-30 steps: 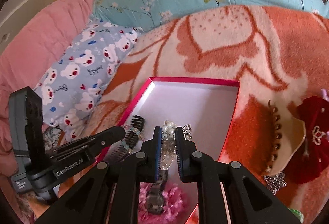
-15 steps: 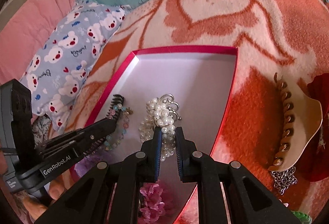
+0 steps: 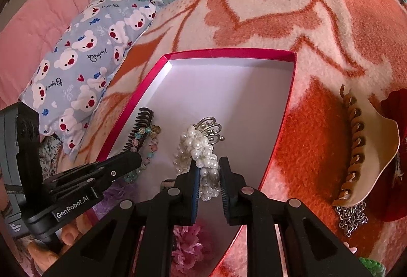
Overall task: Organize jewelry
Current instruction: 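Lower both bracelets into the white box and open both tools, then withdraw both tools from the box toward the remaining jewelry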
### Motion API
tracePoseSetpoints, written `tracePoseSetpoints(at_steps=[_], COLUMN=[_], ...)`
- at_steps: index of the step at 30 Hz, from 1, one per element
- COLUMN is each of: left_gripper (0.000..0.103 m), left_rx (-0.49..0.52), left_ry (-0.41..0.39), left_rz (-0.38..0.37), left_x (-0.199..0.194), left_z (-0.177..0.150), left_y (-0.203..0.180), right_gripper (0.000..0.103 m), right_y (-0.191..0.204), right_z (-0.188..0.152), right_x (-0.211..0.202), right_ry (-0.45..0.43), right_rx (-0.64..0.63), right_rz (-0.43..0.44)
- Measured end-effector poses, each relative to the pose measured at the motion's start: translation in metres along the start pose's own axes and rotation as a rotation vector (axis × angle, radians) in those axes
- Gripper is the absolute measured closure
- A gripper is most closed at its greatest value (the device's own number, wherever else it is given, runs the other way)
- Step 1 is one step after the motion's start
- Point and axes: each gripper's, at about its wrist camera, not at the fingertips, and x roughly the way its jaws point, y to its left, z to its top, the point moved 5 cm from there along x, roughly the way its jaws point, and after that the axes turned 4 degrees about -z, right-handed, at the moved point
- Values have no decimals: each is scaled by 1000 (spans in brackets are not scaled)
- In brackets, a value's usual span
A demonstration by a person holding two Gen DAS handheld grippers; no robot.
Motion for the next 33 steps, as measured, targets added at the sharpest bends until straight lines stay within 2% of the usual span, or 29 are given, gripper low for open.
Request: tracePoseSetpoints(at_steps=[6, 9, 17, 20, 21, 22, 24, 28, 33], left_gripper=[97, 97, 97, 92, 85, 74, 64, 64, 64], left_rx=[11, 17, 23, 25, 27, 28, 38, 52, 70], left_ry=[2, 0, 0, -10, -13, -17, -33, -42, -50], left_rz=[7, 12, 14, 13, 17, 21, 28, 28, 2], left_x=[-3, -5, -9, -15, -17, -19, -24, -29, -35], left_z=[-1, -2, -5, -3, -2, -1, 0, 2, 5], left_y=[-3, -4, -7, -8, -9, -9, -12, -19, -36], right_gripper=[85, 78, 77, 77, 77, 77, 77, 72, 72], right_y=[-1, -2, -1, 0, 0, 0, -2, -16, -53], right_z=[-1, -2, -4, -3, -3, -2, -1, -1, -8], right_x=[-1, -4, -8, -12, -14, -18, -27, -48, -79], right_ry=[3, 1, -1, -8, -11, -17, -33, -68, -107], right_rx=[-1, 1, -5, -2, 0, 4, 8, 29, 85], right_rz=[-2, 1, -3, 4, 7, 10, 16, 9, -31])
